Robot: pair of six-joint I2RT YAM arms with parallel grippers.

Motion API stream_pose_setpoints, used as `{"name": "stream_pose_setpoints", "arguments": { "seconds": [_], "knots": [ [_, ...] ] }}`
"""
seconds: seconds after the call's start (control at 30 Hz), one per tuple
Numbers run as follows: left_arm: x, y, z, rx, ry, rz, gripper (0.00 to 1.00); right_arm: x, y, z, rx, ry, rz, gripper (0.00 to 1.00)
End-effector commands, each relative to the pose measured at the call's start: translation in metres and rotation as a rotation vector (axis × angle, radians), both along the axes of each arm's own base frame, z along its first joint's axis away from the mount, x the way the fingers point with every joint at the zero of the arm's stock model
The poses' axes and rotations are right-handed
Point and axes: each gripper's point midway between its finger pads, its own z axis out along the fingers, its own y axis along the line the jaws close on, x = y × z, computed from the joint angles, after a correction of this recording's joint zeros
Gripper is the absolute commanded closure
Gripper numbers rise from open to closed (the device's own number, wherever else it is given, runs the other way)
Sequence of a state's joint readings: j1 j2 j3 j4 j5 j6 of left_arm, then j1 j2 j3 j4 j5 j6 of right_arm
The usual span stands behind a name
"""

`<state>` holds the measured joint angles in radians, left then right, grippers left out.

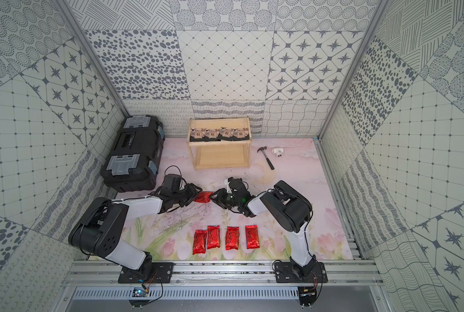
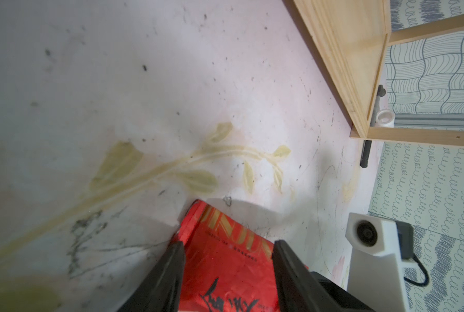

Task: Place the tea bags on the shelf by color
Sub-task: Pick up the tea bag from the center of the board.

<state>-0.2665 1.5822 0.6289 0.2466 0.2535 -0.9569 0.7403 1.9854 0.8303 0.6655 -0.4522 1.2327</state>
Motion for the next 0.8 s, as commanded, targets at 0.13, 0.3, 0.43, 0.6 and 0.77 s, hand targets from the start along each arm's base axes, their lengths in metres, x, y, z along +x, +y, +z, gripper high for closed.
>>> {"name": "stream_pose_setpoints", "arguments": {
  "seconds": [0.13, 0.3, 0.43, 0.6, 0.77],
  "knots": [
    [-0.0006, -0.0006, 0.0012, 0.014, -0.022, -0.013, 0.42, 0.0122, -0.0002, 0.0085, 0.044, -0.031, -0.024, 0.65],
    [-0.0008, -0.0020, 0.0008, 0.001, -0.018, -0.013, 0.42, 0.0102, 0.0031, 0.0074, 0.053, -0.022, -0.010, 0.73],
    [-0.0018, -0.0017, 0.0009, 0.001, -0.017, -0.013, 0.42, 0.0064, 0.0011, 0.0050, 0.055, -0.013, -0.014, 0.76],
    [-0.0024, -0.0029, 0.0006, -0.006, -0.015, -0.015, 0.42, 0.0051, 0.0045, 0.0053, 0.068, -0.013, -0.009, 0.83],
    [-0.0021, -0.0040, 0.0026, -0.015, -0.017, -0.016, 0.42, 0.0045, 0.0060, 0.0046, 0.066, -0.009, -0.009, 0.91]
  ]
}}
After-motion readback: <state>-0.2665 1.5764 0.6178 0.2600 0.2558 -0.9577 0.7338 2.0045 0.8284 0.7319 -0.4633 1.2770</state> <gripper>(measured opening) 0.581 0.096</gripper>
